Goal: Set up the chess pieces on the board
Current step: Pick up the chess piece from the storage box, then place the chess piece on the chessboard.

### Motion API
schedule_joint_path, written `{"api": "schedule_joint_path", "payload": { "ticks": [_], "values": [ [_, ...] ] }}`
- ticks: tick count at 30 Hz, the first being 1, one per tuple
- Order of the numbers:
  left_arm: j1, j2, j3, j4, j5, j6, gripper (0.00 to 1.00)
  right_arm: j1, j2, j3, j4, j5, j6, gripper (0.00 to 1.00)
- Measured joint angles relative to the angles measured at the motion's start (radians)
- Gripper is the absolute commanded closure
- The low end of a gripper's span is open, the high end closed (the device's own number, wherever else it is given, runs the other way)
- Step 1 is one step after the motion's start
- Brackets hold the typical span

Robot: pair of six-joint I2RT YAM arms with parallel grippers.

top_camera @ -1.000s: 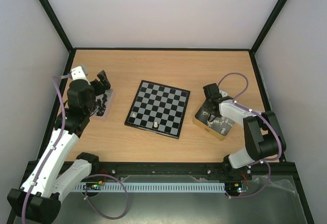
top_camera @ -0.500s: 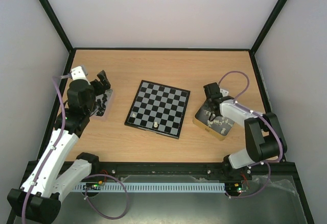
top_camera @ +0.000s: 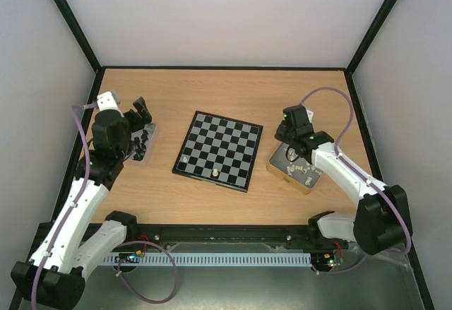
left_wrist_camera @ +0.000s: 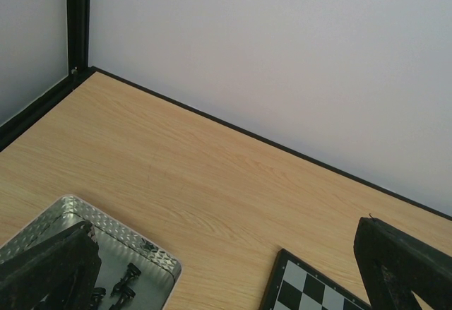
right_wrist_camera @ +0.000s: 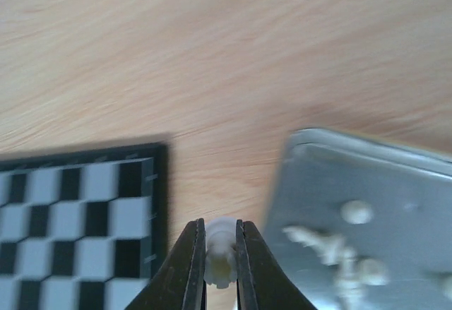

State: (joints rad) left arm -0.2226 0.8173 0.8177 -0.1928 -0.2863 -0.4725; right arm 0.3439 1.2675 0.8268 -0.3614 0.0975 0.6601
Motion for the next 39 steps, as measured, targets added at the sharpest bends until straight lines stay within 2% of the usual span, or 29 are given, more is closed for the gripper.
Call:
{"api": "schedule_joint_path", "payload": {
  "ticks": [6,9,16,22,28,39],
  "values": [
    [0.007,0.0,0.0,0.0,0.002,0.0,0.01,0.196,-0.002,0.078,0.035,-0.108,-0.001,0.92],
    [0.01,0.0,0.0,0.0,0.003,0.0,0.01,0.306,0.05,0.135,0.059,-0.135,0.002,0.92],
    [0.01,0.0,0.0,0.0,0.002,0.0,0.01,0.543,0.321,0.313,0.08,-0.142,0.009,0.92],
    [0.012,-0.001,0.0,0.0,0.002,0.0,0.01,0.696,0.529,0.476,0.04,-0.1,-0.003,0.92],
    [0.012,-0.002,0.0,0.0,0.002,0.0,0.01,0.77,0.666,0.594,-0.008,-0.062,-0.008,0.92],
    [0.012,-0.003,0.0,0.0,0.002,0.0,0.01,0.773,0.794,0.674,-0.019,-0.097,-0.007,0.92]
  ]
}}
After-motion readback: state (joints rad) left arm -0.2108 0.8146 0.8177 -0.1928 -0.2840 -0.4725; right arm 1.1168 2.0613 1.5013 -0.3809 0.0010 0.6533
